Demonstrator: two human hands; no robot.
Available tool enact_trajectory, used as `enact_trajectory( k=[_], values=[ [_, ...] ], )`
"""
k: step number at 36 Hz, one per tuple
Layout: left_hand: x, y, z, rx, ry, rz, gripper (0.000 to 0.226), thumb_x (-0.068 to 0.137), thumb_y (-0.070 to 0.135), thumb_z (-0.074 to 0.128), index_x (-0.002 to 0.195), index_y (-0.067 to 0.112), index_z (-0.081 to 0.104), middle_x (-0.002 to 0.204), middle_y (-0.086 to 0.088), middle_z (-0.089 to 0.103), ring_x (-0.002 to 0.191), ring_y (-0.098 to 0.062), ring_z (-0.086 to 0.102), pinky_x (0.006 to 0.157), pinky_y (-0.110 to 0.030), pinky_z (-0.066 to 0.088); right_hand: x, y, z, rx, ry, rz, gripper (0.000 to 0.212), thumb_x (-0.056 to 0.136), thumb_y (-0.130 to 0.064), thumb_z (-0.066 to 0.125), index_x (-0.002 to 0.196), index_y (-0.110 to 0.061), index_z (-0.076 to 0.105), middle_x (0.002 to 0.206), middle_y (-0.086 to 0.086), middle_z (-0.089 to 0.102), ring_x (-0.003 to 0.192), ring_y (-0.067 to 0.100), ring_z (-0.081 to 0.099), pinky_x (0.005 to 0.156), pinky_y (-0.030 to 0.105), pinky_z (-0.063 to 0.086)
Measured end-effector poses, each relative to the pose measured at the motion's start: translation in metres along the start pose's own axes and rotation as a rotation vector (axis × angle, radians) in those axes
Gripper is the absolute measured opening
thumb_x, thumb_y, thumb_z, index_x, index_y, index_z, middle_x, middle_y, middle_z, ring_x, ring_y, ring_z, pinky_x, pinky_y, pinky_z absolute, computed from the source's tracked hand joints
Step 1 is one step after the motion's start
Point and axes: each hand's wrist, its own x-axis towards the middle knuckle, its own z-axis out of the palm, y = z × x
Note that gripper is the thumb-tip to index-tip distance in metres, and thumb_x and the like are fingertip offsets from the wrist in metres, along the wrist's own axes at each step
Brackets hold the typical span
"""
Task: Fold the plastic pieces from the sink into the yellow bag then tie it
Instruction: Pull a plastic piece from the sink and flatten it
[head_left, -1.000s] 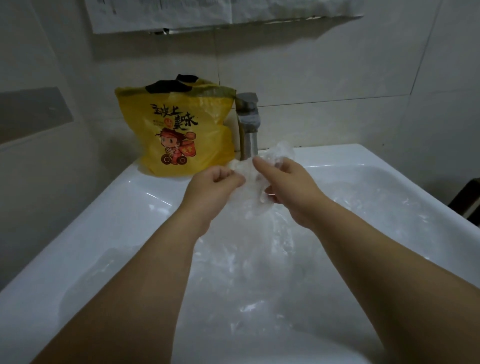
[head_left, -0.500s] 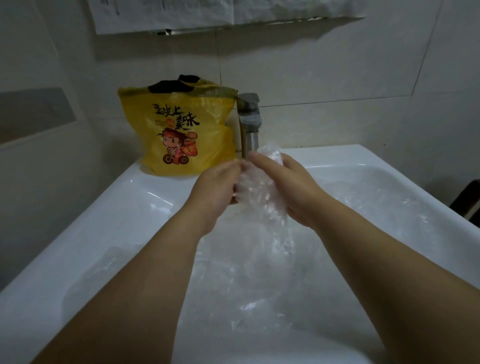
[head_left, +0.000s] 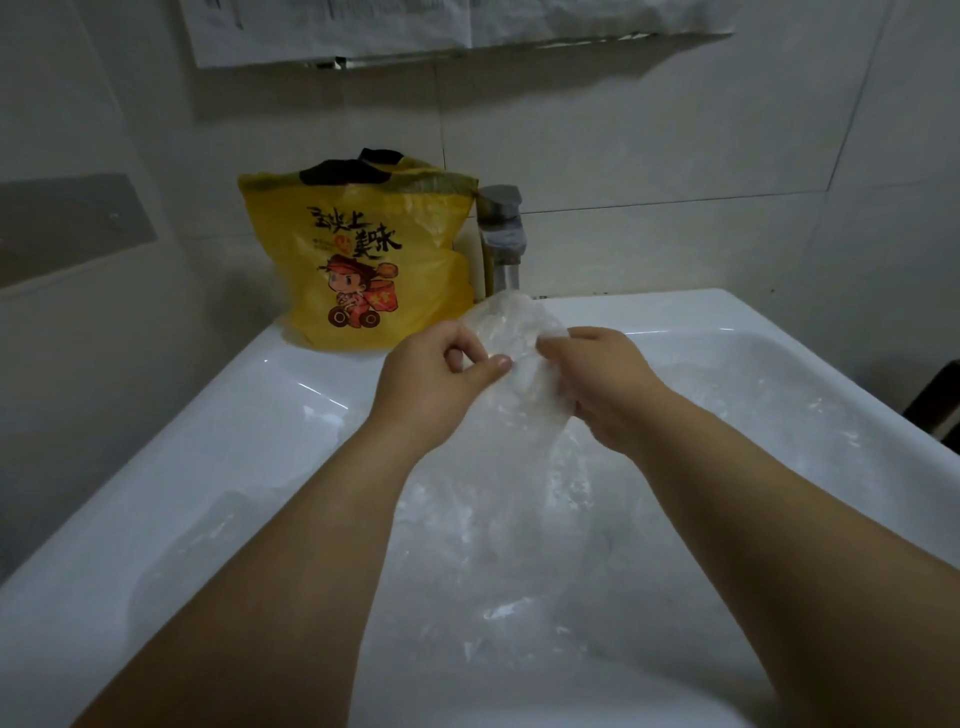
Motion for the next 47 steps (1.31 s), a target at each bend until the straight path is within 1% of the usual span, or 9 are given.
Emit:
enact_trajectory(
  k=[10,15,19,24,30,34,37,44,47],
  values=[
    [0.002,0.007,-0.007,0.159,0.408,0.206,0.024,0.083,0.019,0.073,0.1,0.024,0.057,0.117,-0.001,0.045,0.113,-0.024,0.046,0.089,-0.021,0.036,-0.003,-0.01,-0.005,0.488,-0.169,0.035,0.032,0.099,-0.023,0.05,0.118,0.001,0.058,0.078,0.006,0.069,0.068,0.016,0.067,0.066,0.03,0.052],
    [-0.012,0.023,-0.002,-0.022,-0.135,0.233,0.024,0.08,0.036,0.076,0.096,0.042,0.059,0.102,0.015,0.064,0.095,0.0,0.06,0.084,-0.025,0.053,-0.006,-0.013,-0.003,0.479,-0.17,0.025,0.043,0.101,-0.033,0.042,0.126,0.001,0.053,0.111,0.02,0.068,0.098,0.031,0.069,0.08,0.04,0.057],
    [-0.012,0.014,0.002,0.044,-0.153,0.226,0.03,0.085,0.026,0.071,0.114,0.03,0.062,0.103,0.008,0.068,0.092,-0.006,0.064,0.082,-0.03,0.055,-0.012,-0.018,0.0,0.539,-0.19,-0.024,0.04,0.102,-0.028,0.041,0.126,0.002,0.052,0.105,0.02,0.069,0.089,0.028,0.071,0.07,0.034,0.059],
    [-0.001,0.008,-0.003,0.011,0.068,0.169,0.014,0.097,0.024,0.054,0.084,0.028,0.053,0.06,0.012,0.05,0.05,0.002,0.045,0.048,-0.016,0.033,-0.013,-0.017,-0.002,0.38,0.017,-0.108,0.042,0.096,-0.026,0.056,0.136,-0.02,0.044,0.097,0.008,0.062,0.076,0.018,0.062,0.063,0.027,0.055],
    [-0.002,0.013,-0.001,-0.135,0.019,0.072,0.022,0.102,0.02,0.045,0.089,0.025,0.062,0.078,0.005,0.063,0.067,0.001,0.054,0.063,-0.02,0.044,-0.015,-0.009,0.001,0.002,-0.237,-0.209,0.101,0.066,-0.054,0.073,0.15,-0.032,0.021,0.134,-0.002,0.048,0.119,0.018,0.053,0.093,0.032,0.045],
    [0.002,0.02,-0.006,-0.452,0.015,-0.139,0.024,0.1,0.015,0.048,0.114,0.02,0.066,0.106,-0.005,0.071,0.101,-0.019,0.068,0.087,-0.037,0.056,-0.017,-0.005,0.002,-0.144,-0.312,-0.208,0.062,0.076,-0.034,0.077,0.132,-0.021,0.054,0.108,0.002,0.07,0.099,0.018,0.067,0.095,0.042,0.051],
    [0.006,0.022,-0.011,-0.614,0.052,-0.199,0.021,0.098,0.012,0.049,0.101,0.019,0.068,0.091,-0.002,0.072,0.086,-0.016,0.07,0.074,-0.033,0.058,-0.017,-0.008,-0.002,-0.134,-0.297,-0.21,0.026,0.078,-0.023,0.077,0.101,-0.011,0.07,0.098,0.017,0.071,0.093,0.034,0.069,0.088,0.051,0.054],
    [0.015,0.016,-0.027,-0.769,0.203,-0.328,0.021,0.089,0.024,0.06,0.071,0.018,0.067,0.066,0.003,0.065,0.066,-0.016,0.062,0.066,-0.027,0.051,-0.017,-0.01,-0.011,-0.744,-0.209,-0.136,0.044,0.078,-0.061,0.064,0.07,-0.017,0.062,0.074,0.0,0.064,0.074,0.017,0.061,0.066,0.028,0.047],
    [0.016,0.009,-0.029,-0.642,0.215,-0.324,0.013,0.079,0.027,0.066,0.07,0.019,0.065,0.07,0.001,0.062,0.067,-0.019,0.06,0.063,-0.025,0.047,-0.011,-0.003,-0.016,-0.861,-0.131,-0.191,0.058,0.08,-0.065,0.059,0.105,-0.013,0.065,0.105,0.002,0.065,0.099,0.023,0.06,0.084,0.035,0.049]
  ],
)
